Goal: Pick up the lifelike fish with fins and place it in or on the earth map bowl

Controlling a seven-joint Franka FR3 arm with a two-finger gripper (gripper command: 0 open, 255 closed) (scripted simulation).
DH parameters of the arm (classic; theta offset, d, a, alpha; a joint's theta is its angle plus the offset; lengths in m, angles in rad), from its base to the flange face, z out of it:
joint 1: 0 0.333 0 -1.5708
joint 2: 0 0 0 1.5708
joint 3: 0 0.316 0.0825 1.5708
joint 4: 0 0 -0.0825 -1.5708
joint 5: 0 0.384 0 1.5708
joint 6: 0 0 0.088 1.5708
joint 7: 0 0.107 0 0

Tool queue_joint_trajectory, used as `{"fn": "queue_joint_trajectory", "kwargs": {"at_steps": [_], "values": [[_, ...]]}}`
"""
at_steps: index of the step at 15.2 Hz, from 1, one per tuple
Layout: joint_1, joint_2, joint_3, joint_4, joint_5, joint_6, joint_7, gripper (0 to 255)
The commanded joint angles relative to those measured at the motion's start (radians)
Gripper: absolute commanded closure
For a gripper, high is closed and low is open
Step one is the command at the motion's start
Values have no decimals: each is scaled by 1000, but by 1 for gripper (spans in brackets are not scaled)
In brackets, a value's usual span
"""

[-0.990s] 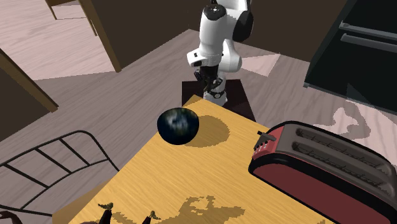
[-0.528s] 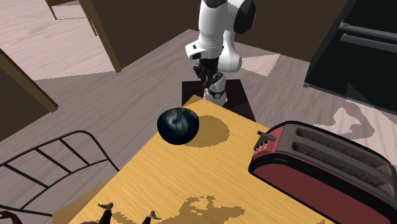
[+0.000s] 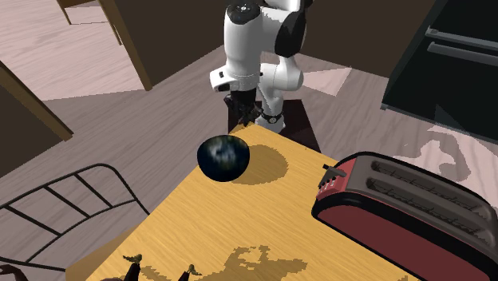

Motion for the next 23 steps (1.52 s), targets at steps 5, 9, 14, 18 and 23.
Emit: {"fn": "queue_joint_trajectory", "kwargs": {"at_steps": [5, 9, 14, 18, 23], "values": [[-10, 245, -41, 205, -4, 43, -51, 255], [-17, 404, -62, 362, 6, 48, -86, 255], [-19, 430, -66, 335, 8, 100, -88, 255], [-19, 438, -67, 290, 7, 153, -85, 255], [-20, 448, -68, 254, 7, 199, -83, 255]]}}
